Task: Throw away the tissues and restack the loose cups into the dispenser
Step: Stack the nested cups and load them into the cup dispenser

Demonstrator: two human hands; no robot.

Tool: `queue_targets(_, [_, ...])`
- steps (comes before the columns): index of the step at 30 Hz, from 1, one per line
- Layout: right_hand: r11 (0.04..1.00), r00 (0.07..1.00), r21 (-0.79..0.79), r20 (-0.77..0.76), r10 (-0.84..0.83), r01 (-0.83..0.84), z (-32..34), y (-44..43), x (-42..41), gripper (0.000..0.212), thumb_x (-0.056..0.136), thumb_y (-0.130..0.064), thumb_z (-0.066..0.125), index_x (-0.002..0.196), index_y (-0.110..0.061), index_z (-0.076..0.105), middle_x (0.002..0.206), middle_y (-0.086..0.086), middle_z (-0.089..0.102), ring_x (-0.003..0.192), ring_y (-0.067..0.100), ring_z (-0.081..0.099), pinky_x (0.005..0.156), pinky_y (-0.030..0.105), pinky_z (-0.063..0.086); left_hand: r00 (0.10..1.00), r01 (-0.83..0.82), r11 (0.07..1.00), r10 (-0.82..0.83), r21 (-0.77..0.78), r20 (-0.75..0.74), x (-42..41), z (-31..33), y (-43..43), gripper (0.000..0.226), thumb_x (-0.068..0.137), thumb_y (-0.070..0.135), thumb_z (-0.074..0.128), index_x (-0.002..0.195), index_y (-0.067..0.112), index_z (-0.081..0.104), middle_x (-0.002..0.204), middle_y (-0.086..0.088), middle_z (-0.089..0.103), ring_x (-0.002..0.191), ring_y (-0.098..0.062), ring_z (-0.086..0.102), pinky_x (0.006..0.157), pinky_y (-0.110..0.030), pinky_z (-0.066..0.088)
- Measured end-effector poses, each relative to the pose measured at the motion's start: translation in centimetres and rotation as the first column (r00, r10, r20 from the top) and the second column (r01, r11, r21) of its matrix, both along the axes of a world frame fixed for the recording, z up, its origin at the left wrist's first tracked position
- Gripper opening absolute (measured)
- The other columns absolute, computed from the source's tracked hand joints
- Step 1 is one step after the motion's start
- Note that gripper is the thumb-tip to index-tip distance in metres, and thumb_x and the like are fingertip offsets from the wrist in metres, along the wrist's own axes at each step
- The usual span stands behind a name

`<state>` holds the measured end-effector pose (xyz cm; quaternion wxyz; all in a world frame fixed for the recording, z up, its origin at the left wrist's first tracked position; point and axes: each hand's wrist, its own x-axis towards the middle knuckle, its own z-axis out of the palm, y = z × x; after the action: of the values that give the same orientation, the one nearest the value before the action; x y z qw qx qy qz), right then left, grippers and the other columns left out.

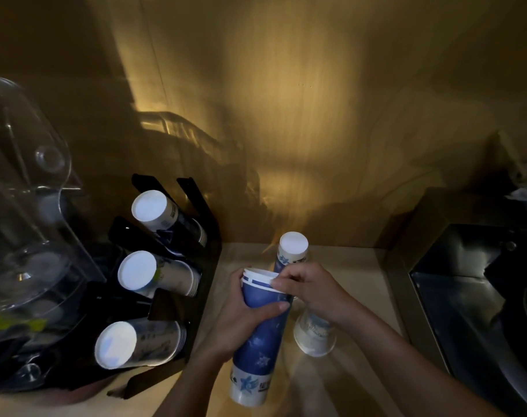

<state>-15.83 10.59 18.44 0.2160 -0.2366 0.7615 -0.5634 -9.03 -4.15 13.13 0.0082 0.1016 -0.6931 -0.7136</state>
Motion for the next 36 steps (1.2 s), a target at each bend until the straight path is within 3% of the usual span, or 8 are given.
queue_targets(11, [0.995, 0.999, -0.088, -0.024, -0.041, 0.039, 0.1, -0.6, 0.5, 0.028, 0.087, -0.02, 0.059, 0.059, -0.022, 0.06, 0.058, -0.008, 0.056, 0.059, 0.007, 0.049, 0.061, 0.028, 0.038, 0.993, -0.071, 0.987, 0.057, -0.141, -0.102, 0.6, 1.3, -0.1, 0.07, 0.063, 0.017, 0.085, 0.107, 0.041, 0.037, 0.112, 0.006, 0.055, 0.086, 0.005, 0.063, 0.063, -0.01, 0.052])
queue_targets(15, [0.978, 0.983, -0.132, -0.065, -0.172, 0.162, 0.8, -0.1, 0.0, 0.031, 0.088, -0.018, 0.057, 0.057, -0.021, 0.058, 0.054, -0.01, 0.054, 0.055, 0.003, 0.048, 0.052, 0.017, 0.038, 0.997, -0.027, 0.981, 0.011, -0.194, -0.083, 1.2, 0.6, -0.5, 0.076, 0.057, 0.029, 0.087, 0.108, 0.05, 0.034, 0.116, 0.009, 0.054, 0.094, -0.004, 0.062, 0.065, -0.014, 0.052])
queue_targets(18, [0.943, 0.952, -0.184, -0.086, -0.295, 0.276, 1.9, 0.9, -1.3, 0.031, 0.089, -0.014, 0.056, 0.058, -0.017, 0.057, 0.052, -0.012, 0.054, 0.051, -0.002, 0.045, 0.05, 0.013, 0.036, 0.997, -0.025, 0.975, 0.008, -0.222, -0.078, 1.9, 0.2, -1.2, 0.08, 0.051, 0.033, 0.088, 0.106, 0.057, 0.035, 0.116, 0.015, 0.053, 0.095, 0.004, 0.06, 0.067, -0.012, 0.051])
queue_targets(21, [0.912, 0.928, -0.239, -0.091, -0.362, 0.332, 2.2, 1.6, -2.2, 0.031, 0.089, -0.01, 0.056, 0.058, -0.015, 0.056, 0.05, -0.011, 0.052, 0.048, -0.005, 0.042, 0.047, 0.009, 0.033, 0.992, -0.073, 0.972, 0.047, -0.224, -0.119, 2.0, 0.1, -1.8, 0.082, 0.053, 0.022, 0.091, 0.109, 0.049, 0.037, 0.116, 0.014, 0.055, 0.095, 0.011, 0.059, 0.068, -0.005, 0.049])
queue_targets(25, [0.897, 0.93, -0.29, -0.052, -0.364, 0.335, 1.9, 2.0, -2.3, 0.03, 0.086, -0.007, 0.058, 0.058, -0.016, 0.057, 0.046, -0.016, 0.056, 0.049, -0.006, 0.046, 0.049, 0.007, 0.036, 0.975, -0.148, 0.959, 0.101, -0.242, -0.197, 1.9, 0.8, -2.4, 0.082, 0.052, 0.028, 0.087, 0.111, 0.049, 0.035, 0.115, 0.019, 0.054, 0.098, 0.014, 0.057, 0.07, -0.001, 0.047])
queue_targets(29, [0.926, 0.96, -0.266, -0.007, -0.278, 0.266, 1.7, 2.1, -1.8, 0.013, 0.077, -0.002, 0.067, 0.073, -0.012, 0.062, 0.057, -0.014, 0.066, 0.056, -0.004, 0.058, 0.053, 0.009, 0.044, 0.957, -0.206, 0.948, 0.144, -0.244, -0.251, 2.1, 1.3, -3.2, 0.084, 0.049, 0.034, 0.087, 0.108, 0.063, 0.033, 0.106, 0.042, 0.052, 0.102, 0.014, 0.054, 0.07, -0.005, 0.05])
queue_targets(33, [0.947, 0.983, -0.269, 0.101, -0.153, 0.175, 1.2, 2.2, -1.8, 0.064, 0.07, 0.007, 0.071, 0.118, -0.028, 0.047, 0.086, -0.01, 0.076, 0.088, 0.011, 0.07, 0.066, 0.019, 0.054, 0.969, -0.147, 0.96, 0.091, -0.24, -0.231, 2.2, 1.2, -3.8, 0.099, 0.047, 0.031, 0.092, 0.121, 0.059, 0.031, 0.114, 0.038, 0.053, 0.109, 0.008, 0.054, 0.078, -0.014, 0.053])
queue_targets(36, [0.965, 0.992, -0.249, 0.113, -0.059, 0.086, 0.9, 2.7, -1.9, 0.087, 0.067, 0.011, 0.072, 0.123, -0.044, 0.036, 0.099, 0.002, 0.075, 0.096, 0.019, 0.069, 0.073, 0.026, 0.056, 0.979, -0.11, 0.964, 0.063, -0.243, -0.193, 2.3, 1.2, -3.9, 0.114, 0.043, 0.03, 0.091, 0.125, 0.066, 0.021, 0.116, 0.045, 0.05, 0.11, 0.015, 0.051, 0.076, -0.006, 0.05])
